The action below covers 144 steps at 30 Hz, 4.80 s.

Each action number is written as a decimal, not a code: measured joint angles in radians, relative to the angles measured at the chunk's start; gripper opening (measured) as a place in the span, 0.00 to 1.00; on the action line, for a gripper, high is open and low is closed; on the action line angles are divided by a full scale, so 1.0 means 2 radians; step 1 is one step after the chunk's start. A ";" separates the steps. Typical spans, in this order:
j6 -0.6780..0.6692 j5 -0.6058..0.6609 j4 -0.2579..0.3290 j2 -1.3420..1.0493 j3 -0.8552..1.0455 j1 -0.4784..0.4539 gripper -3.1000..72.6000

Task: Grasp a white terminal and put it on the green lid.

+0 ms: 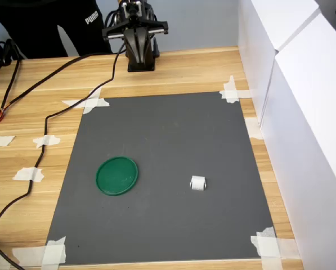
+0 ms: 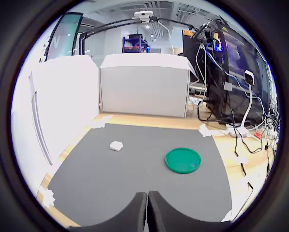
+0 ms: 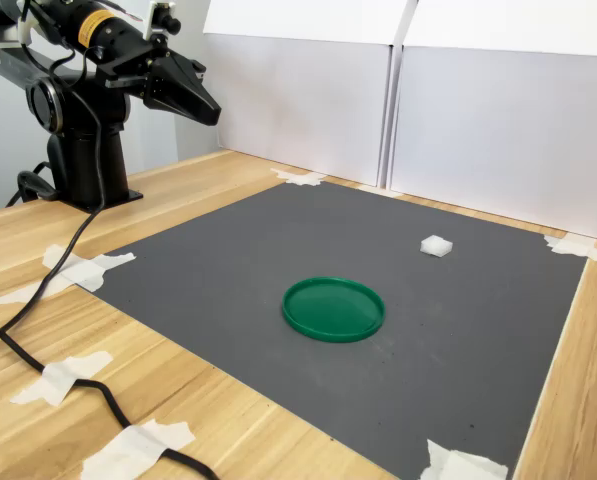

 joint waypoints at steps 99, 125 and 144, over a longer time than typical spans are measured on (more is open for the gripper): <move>0.009 0.368 -0.263 0.838 -0.772 0.200 0.74; 0.019 0.393 -0.248 0.930 -0.811 0.200 0.72; 0.048 0.379 -0.282 0.960 -0.811 0.200 0.71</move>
